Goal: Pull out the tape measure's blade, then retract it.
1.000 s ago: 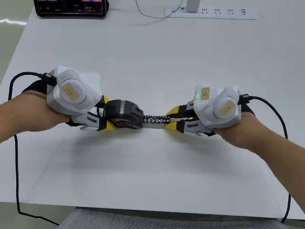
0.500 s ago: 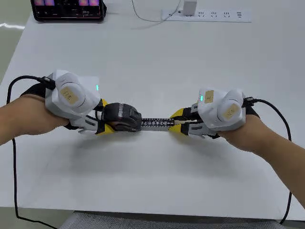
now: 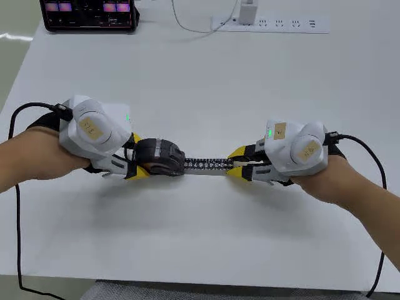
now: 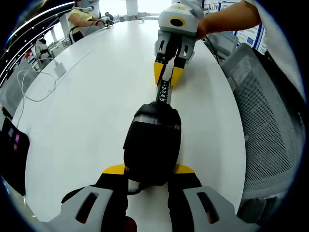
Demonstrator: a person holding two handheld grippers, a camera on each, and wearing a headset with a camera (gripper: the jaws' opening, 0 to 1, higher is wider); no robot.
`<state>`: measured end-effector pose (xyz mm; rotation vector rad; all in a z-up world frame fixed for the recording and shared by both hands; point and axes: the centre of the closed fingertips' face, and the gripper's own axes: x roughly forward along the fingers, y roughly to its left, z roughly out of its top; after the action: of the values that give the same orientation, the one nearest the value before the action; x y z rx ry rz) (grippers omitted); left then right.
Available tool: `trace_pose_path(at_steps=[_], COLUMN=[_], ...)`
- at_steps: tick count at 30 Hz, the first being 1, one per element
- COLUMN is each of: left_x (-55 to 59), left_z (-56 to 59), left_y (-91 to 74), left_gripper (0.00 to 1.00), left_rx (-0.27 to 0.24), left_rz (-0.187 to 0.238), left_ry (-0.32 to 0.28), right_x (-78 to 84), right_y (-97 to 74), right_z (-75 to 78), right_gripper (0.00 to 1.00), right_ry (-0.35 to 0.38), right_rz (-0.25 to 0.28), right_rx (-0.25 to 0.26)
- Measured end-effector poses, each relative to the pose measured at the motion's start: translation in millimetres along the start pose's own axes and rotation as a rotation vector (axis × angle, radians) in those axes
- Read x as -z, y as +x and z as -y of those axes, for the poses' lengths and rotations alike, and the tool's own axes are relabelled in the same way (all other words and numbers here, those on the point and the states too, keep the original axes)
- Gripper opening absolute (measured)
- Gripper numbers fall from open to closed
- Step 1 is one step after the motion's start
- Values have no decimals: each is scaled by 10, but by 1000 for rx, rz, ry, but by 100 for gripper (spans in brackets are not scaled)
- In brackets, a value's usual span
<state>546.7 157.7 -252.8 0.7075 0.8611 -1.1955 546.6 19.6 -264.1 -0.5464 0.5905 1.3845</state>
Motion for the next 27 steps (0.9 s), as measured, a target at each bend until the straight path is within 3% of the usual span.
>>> trace_pose_path(at_steps=[27], left_x=[-4], left_z=[-1], left_y=[6], left_gripper=[27], left_rx=[-5], left_rz=[6], left_ry=[2], right_x=[139], right_y=[-115], right_z=[29], right_gripper=[8], right_ry=[0], right_rz=[-30], right_rx=[20])
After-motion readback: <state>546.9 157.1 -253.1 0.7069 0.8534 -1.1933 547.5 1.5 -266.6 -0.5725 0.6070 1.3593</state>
